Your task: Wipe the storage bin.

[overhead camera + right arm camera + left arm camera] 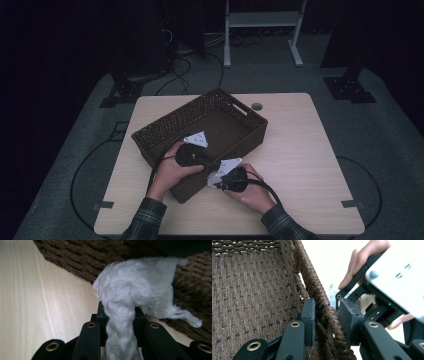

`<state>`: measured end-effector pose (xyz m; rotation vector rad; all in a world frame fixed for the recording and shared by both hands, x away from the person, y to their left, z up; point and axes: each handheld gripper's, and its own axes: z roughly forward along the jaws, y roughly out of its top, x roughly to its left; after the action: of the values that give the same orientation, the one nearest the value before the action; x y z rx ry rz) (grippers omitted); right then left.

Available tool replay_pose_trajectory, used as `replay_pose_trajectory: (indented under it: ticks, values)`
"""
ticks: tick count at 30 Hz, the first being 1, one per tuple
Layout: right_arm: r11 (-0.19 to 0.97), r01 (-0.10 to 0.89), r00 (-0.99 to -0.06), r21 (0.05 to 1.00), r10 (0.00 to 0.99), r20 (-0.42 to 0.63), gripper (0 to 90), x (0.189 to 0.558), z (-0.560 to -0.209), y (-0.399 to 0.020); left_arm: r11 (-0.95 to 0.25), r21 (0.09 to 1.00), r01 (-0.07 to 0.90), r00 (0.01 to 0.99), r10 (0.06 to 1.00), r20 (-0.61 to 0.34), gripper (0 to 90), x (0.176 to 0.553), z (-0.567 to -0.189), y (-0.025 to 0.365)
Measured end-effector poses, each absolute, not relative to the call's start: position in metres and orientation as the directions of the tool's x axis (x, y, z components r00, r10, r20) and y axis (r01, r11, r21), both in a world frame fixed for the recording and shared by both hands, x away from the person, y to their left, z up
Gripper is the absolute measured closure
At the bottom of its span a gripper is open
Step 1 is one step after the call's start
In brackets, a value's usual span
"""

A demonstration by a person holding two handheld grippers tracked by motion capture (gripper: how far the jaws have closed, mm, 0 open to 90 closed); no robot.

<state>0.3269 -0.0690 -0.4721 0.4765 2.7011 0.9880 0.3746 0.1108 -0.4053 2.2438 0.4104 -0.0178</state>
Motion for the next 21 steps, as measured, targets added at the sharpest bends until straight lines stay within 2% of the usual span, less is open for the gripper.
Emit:
replay_pose_trajectory:
  ticks: [10, 21]
  values:
    - [0.741, 0.200, -0.934, 0.641, 0.342, -0.105, 74.4, 0.323, -0.476, -0.062, -0.596, 0.745, 0.300, 0.946, 0.287, -0.151, 66.3, 0.375, -0.405, 0.111]
    - [0.680, 0.173, -0.938, 0.713, 0.335, -0.091, 74.5, 0.311, -0.452, -0.063, -0.600, 0.743, 0.298, 0.947, 0.285, -0.149, 66.3, 0.375, -0.405, 0.111]
